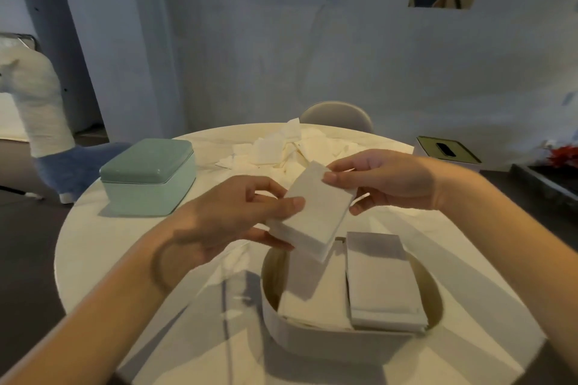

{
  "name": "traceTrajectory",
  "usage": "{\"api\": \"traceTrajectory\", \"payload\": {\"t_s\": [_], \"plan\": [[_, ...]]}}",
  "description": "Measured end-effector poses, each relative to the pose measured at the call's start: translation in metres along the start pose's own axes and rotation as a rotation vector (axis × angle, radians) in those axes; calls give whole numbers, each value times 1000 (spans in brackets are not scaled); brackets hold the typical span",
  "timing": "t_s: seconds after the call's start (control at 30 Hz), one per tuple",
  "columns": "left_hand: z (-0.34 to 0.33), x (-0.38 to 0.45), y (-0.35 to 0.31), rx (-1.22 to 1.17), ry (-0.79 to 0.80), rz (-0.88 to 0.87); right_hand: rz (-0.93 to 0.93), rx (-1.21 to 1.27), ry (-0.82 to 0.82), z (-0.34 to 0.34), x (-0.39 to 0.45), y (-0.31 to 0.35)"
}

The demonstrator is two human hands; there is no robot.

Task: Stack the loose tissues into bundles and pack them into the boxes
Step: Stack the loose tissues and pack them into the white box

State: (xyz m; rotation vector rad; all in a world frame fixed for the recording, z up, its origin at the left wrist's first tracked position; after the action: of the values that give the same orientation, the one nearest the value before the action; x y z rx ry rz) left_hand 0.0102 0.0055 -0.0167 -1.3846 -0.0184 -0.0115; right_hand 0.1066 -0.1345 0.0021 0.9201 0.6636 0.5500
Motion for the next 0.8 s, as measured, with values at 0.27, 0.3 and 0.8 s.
{"api": "traceTrajectory", "payload": {"t_s": [0.27,0.3,0.8], "plan": [[-16,-32,19,290,111,53,-76,-325,26,-22,-3,-9],[-19,-32,19,320,121,33,-75,-377,-9,-22,-1,-8],[-21,-25,-13,770,69,-406,185,-627,-324,-4,-37,1]]}}
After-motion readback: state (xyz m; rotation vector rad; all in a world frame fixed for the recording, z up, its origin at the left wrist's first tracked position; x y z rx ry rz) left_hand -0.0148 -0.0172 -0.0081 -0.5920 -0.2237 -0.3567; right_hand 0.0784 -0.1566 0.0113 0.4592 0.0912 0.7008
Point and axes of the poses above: each hand's wrist, its own x-axis towards the middle knuckle, its own z-axis out of the back of the hand, y = z × x, the point moved 10 cm from there along x, towards the middle knuckle, and after that the axes turned 8 degrees about -z, right-handed, at the moved point
